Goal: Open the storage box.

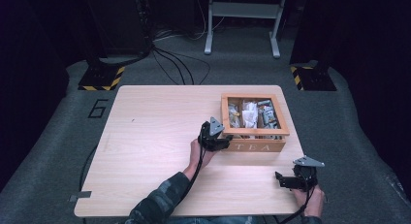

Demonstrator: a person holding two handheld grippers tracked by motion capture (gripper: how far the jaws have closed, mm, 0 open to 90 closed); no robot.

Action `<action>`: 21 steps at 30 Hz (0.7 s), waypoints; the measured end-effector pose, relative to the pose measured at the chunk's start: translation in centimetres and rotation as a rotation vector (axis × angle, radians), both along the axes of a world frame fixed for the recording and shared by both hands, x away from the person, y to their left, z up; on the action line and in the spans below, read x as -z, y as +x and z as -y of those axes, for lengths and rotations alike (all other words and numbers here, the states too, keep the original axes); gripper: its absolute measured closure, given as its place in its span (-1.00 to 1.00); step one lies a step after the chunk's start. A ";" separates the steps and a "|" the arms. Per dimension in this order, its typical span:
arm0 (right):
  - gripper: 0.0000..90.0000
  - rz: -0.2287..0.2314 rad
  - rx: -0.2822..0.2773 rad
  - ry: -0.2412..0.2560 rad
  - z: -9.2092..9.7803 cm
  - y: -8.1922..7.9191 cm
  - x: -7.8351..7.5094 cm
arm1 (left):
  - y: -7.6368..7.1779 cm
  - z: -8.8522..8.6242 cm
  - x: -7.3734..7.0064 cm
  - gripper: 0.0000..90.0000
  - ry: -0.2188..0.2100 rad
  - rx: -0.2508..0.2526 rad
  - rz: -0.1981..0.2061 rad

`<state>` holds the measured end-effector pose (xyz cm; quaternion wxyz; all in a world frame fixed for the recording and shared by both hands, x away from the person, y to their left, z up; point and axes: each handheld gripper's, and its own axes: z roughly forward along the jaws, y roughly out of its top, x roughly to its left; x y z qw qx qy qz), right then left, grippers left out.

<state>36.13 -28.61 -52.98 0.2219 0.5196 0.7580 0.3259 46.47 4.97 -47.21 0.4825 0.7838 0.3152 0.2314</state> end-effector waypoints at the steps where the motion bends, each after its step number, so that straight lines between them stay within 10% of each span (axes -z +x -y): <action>1: -0.93 0.000 -0.002 -0.001 0.0 0.0 0.0 | 0.0 0.0 -0.1 -0.12 0.000 -0.003 0.009; 21: -0.93 0.001 0.002 0.002 0.0 0.0 0.0 | 1.3 0.6 -3.2 -0.07 -0.012 -0.048 0.165</action>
